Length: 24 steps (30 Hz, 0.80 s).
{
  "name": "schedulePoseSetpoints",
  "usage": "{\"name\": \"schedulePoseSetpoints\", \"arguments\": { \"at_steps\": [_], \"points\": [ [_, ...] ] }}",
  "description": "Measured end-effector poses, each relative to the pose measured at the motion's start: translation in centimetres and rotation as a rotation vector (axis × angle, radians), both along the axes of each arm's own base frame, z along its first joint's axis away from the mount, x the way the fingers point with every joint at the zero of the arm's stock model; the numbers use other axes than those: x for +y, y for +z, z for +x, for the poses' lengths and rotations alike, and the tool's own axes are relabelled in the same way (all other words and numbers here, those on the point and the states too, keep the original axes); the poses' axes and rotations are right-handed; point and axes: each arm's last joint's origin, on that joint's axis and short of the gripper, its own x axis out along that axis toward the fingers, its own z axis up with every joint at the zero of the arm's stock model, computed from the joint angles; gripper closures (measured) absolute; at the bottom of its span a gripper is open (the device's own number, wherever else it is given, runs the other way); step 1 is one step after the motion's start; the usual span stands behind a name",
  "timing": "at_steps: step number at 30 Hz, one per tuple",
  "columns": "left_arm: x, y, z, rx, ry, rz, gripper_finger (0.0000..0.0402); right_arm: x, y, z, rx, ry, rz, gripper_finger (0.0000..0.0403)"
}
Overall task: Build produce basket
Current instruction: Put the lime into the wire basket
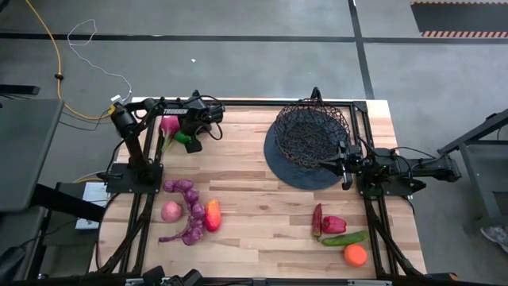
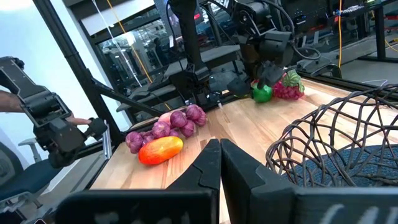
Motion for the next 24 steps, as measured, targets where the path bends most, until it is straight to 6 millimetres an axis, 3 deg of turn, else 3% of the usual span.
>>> {"name": "schedulePoseSetpoints", "arguments": {
  "at_steps": [15,19,24],
  "points": [
    [-0.5,0.7,-0.3,0.023,0.029,0.015,0.0139,0.0,0.0,0.0,0.000,0.000,0.000,0.0402],
    [-0.8,2.8,-0.5,-0.007,0.048,0.040,0.0139,0.0,0.0,0.0,0.000,0.000,0.000,0.0402],
    [-1.3,7.1,-0.4,-0.276,0.145,0.103,0.0140,0.0,0.0,0.0,0.000,0.000,0.000,0.0402]
  ]
}}
